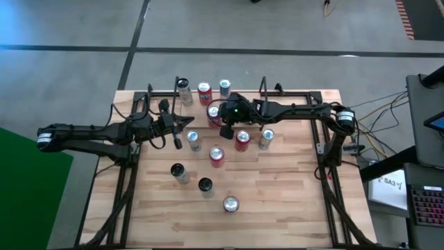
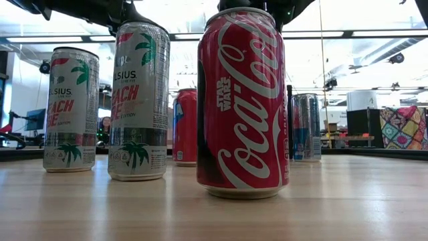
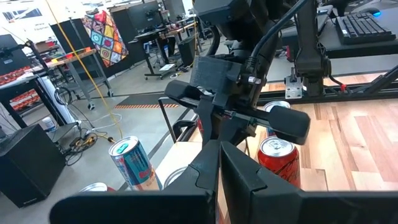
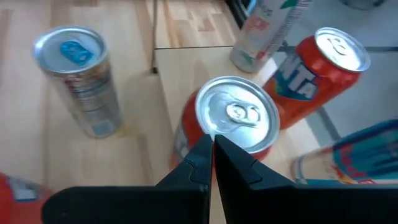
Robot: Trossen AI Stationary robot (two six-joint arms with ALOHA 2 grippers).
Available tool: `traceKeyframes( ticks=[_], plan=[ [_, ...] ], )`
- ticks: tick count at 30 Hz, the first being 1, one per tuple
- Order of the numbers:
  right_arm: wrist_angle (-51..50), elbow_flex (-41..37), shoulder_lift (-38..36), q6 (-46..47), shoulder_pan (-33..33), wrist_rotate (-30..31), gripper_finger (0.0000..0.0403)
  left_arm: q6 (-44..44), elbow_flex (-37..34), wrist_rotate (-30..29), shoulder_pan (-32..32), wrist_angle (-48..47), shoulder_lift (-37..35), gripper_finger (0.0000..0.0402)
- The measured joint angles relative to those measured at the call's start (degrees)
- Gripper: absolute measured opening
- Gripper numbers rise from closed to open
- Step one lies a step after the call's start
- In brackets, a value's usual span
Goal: Place canned beverage on shelf
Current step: Put the bottom orange soda can on the shelf aligned with the other orange soda can
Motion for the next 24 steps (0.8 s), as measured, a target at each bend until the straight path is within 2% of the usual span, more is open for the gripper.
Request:
traceKeyframes(
  ticks=[3, 11, 19, 24],
  plan=[
    [-0.56, 0.02, -0.15, -0.03, -0.02, 2.01, 0.0009, 0.0, 0.0, 0.0, -0.01, -0.01, 0.0, 0.0],
    [-10.15, 3.47, -0.55, 3.76, -0.02, 1.99, 0.0009, 0.01, 0.0, 0.0, -0.01, -0.01, 0.0, 0.0],
    [-8.21, 3.04, 1.49, 3.89, -0.02, 2.27, 0.0009, 0.03, 0.0, 0.02, -0.01, -0.01, 0.0, 0.0],
    [-3.71, 3.04, 3.53, 2.47, -0.02, 2.91, 0.0009, 0.23, 0.0, 0.0, -0.01, -0.01, 0.0, 0.0]
  ],
)
